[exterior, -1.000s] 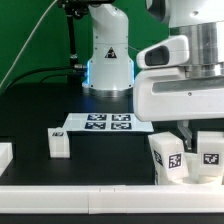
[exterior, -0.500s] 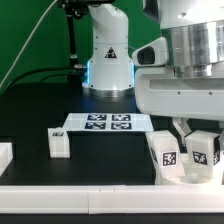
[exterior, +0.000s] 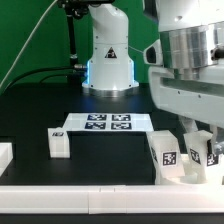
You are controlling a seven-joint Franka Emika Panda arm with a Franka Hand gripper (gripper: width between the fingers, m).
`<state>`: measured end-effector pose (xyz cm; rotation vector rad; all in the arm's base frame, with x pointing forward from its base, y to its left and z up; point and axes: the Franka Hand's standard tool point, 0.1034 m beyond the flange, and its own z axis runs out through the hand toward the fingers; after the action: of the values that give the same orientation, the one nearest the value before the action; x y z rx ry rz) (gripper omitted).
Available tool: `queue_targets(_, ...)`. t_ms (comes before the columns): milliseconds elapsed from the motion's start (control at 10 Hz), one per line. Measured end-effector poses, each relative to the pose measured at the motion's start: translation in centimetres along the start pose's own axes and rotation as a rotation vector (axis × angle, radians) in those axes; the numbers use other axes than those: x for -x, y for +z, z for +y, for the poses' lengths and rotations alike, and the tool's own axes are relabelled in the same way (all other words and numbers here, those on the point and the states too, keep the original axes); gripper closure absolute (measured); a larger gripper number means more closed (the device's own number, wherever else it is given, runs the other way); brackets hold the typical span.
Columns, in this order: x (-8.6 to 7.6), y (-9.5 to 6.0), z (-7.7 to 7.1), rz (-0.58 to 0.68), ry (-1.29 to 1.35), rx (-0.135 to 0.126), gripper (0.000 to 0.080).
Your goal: Assemble stool
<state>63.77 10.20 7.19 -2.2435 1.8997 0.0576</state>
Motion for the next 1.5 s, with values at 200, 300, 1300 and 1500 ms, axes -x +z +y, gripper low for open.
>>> queue_targets(200,0.23,0.08,-0.05,-0.041,0.307,-0.015,0.0459)
queue_targets(300,0.30,0.11,-0.12,-0.056,0.426,-0.025,0.0459)
queue_targets(1300,1.08,0.33,-0.23,-0.100,0.715,-0.059,0.0390)
queue_targets(1500,0.86,-0.23,-0.36,-0.101,0.540,-0.066,0.0169)
